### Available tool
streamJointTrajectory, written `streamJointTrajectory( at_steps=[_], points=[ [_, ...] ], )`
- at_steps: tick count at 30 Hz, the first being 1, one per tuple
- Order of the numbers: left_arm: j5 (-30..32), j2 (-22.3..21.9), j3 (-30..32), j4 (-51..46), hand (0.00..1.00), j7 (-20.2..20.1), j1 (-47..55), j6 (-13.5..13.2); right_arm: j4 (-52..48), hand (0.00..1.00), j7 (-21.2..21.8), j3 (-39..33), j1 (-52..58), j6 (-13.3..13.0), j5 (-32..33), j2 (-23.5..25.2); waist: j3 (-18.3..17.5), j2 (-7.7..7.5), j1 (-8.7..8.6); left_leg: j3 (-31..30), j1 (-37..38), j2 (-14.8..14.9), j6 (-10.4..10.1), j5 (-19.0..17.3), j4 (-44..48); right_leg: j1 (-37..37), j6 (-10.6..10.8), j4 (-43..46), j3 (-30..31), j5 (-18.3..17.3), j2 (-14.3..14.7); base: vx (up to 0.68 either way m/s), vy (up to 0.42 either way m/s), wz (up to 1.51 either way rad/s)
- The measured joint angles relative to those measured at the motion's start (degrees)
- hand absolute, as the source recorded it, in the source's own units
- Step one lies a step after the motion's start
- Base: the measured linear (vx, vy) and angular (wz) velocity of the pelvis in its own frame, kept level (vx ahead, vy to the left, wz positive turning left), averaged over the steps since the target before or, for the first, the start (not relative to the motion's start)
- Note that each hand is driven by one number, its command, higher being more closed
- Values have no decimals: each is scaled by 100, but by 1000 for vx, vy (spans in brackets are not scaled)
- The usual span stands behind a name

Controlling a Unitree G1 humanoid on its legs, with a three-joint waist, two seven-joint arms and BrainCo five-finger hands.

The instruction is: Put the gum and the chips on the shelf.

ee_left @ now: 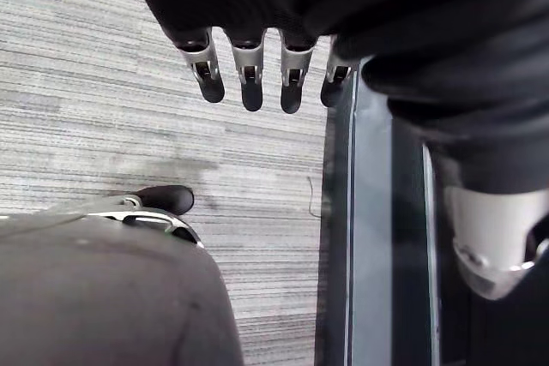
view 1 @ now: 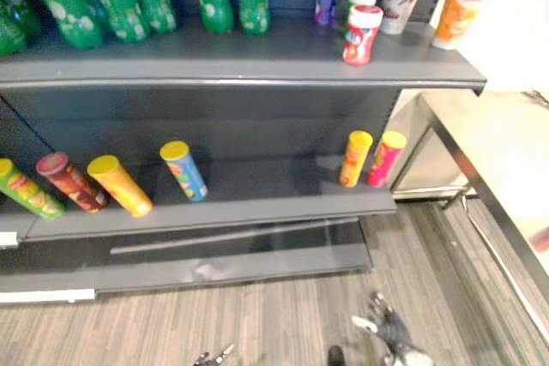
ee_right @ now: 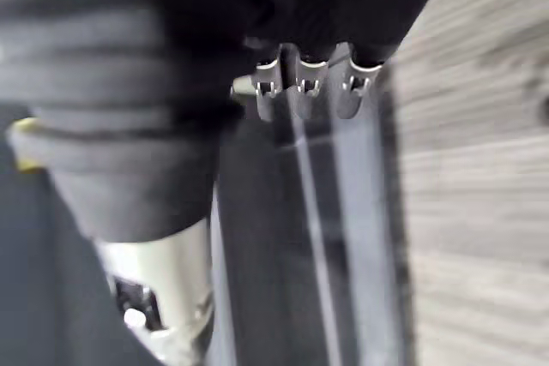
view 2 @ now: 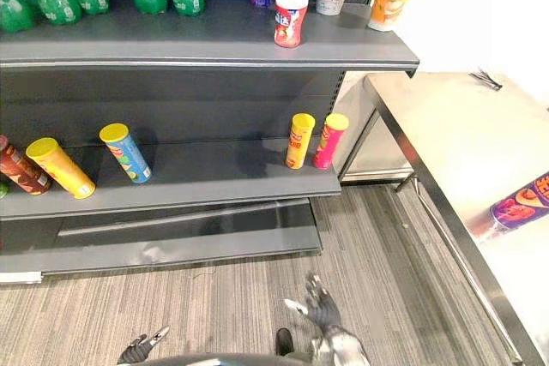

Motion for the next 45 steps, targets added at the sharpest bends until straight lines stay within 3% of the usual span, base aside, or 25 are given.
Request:
streamJointTrajectory(
  at_steps=[4,10,16,26,29,31,34,37,39,40,42,45],
  points=[
    [-4,-70,-42,0,0,-2,14,-30,1334,0,-294,-884,-285,24,10,-113,-34,132,-7,-13,20,1,3,2,0,14,0,-3,2,0,5,0,0,0],
    [-21,-105,-44,38,0,-27,12,-58,2857,0,-573,-1996,-589,181,64,-22,-34,192,13,-30,93,-2,2,2,-24,105,11,-11,-29,-19,-2,-10,-9,2],
    [-45,-102,15,179,0,-86,0,-43,3045,0,-588,-2570,-563,371,189,48,-36,201,-46,-19,135,-16,-8,-1,-88,112,21,-36,-28,-25,-8,0,0,0],
    [-43,-106,16,221,0,-133,-3,-30,3177,0,-559,-3116,-786,391,383,226,39,236,-113,172,283,39,-63,-118,-49,177,13,-19,172,-36,66,4,-11,-10],
    [-57,-105,14,209,0,-178,-82,-30,3186,0,-560,-3145,-896,389,522,214,229,276,-125,303,72,193,-30,-478,663,145,18,153,313,-114,117,3,-7,-25],
    [-81,-114,6,203,0,-179,-278,-17,3139,0,-565,-3204,-1000,378,592,166,493,429,-148,315,-354,464,19,-989,1706,-265,37,983,399,-436,272,-39,3,-21],
    [-124,-135,30,135,0,-185,-382,-19,2967,0,-560,-3362,-1032,370,767,236,728,459,-145,540,-536,599,88,-1310,2296,-681,106,1700,647,-699,382,-72,75,-46],
    [-269,-165,99,-89,0,-169,-346,-20,2588,0,-591,-3331,-1084,337,997,317,962,370,-151,1473,-646,920,207,-1728,2832,-1084,277,1730,1295,-634,591,-137,129,-148],
    [-300,-214,247,-164,0,-146,-351,-32,2510,0,-659,-3298,-1200,335,1119,344,1074,461,-124,2205,-550,1129,280,-1800,2865,-1316,27,1637,418,-731,307,-169,173,-200],
    [-338,-215,266,-232,0,-124,-352,-38,2530,0,-697,-3208,-1301,335,1202,367,1190,420,-112,2687,-386,1257,279,-1807,2836,-1439,-51,1774,-709,-775,-22,-84,152,-200],
    [-343,-153,219,-233,0,-125,-376,-66,2558,0,-807,-3067,-1304,330,1257,347,1252,410,-141,3270,-221,1341,266,-1807,2778,-1405,-254,2206,-2245,-903,-582,-22,108,-162],
    [-491,-118,71,-277,0,-132,-436,-138,2612,0,-848,-2890,-1256,332,1265,341,1244,342,-144,3815,-88,1352,231,-1784,2773,-1135,-248,2300,-2639,-900,-926,84,-19,-113]
  ],
)
